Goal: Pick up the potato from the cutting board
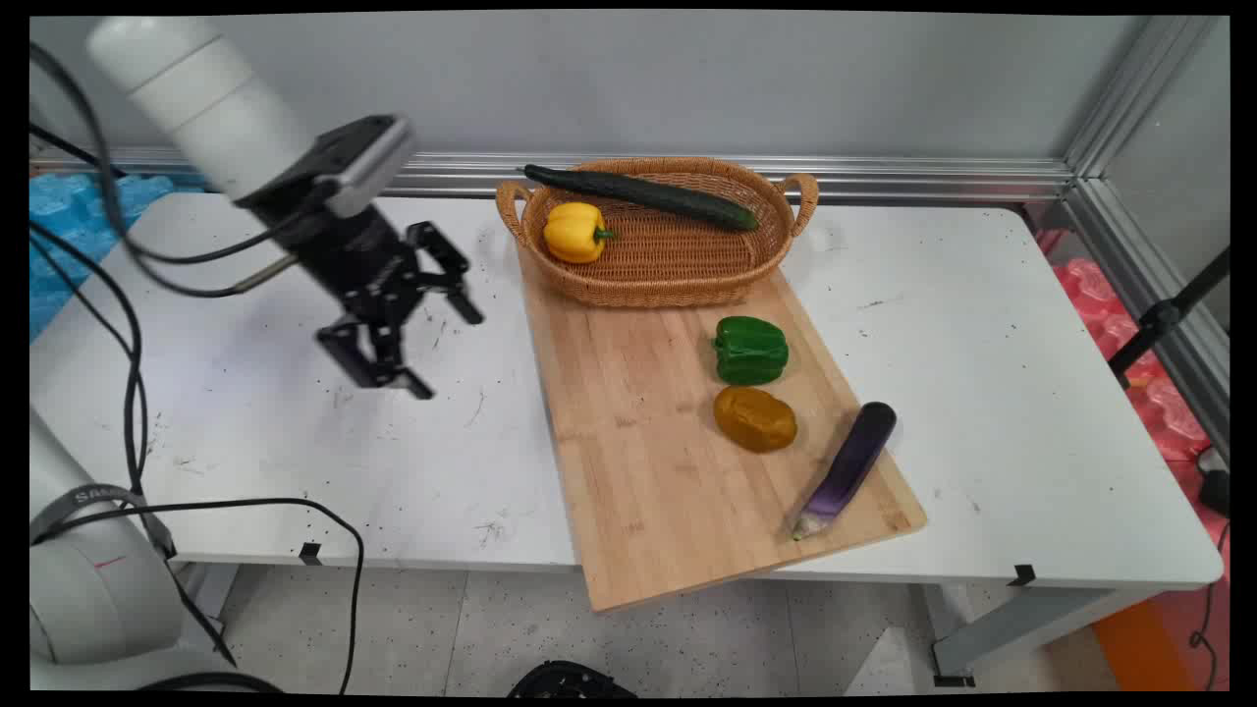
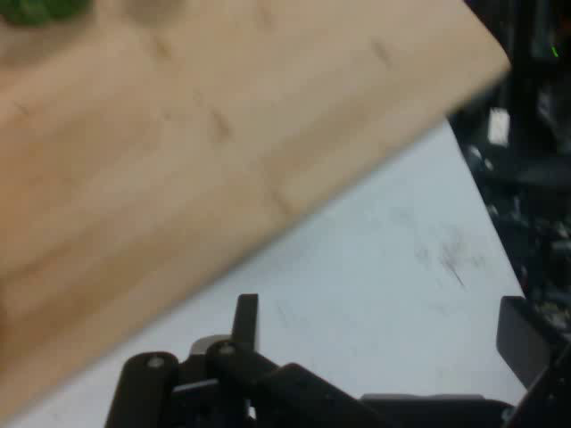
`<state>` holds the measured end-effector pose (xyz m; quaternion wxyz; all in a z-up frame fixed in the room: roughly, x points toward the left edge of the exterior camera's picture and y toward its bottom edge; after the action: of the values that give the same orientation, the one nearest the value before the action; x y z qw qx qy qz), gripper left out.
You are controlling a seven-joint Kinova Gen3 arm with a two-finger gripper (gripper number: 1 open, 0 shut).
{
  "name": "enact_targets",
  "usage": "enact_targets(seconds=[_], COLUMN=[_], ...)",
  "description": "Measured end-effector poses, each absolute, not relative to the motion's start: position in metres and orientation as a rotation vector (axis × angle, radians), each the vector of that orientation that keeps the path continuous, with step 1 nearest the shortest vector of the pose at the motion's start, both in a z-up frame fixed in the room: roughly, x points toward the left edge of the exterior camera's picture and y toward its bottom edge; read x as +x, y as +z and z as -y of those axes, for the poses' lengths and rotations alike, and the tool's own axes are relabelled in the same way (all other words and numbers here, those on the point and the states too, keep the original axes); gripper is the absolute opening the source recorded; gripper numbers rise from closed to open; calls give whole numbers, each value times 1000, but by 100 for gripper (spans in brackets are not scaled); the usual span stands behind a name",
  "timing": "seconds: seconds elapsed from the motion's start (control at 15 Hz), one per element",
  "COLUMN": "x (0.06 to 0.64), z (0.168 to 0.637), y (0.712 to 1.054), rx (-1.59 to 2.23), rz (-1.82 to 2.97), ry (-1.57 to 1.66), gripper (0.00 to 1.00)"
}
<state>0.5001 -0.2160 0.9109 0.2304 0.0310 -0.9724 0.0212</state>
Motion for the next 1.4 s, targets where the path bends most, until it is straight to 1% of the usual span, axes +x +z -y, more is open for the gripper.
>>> enact_targets(seconds=[0.27, 0.6, 0.93, 1.4], x=[465, 410, 355, 295], z=[236, 262, 286, 313], y=[909, 895, 871, 837], rx=[140, 215, 216, 182], rz=[2632, 2585, 2582, 2614], ry=[78, 87, 114, 156], gripper=[100, 100, 100, 100])
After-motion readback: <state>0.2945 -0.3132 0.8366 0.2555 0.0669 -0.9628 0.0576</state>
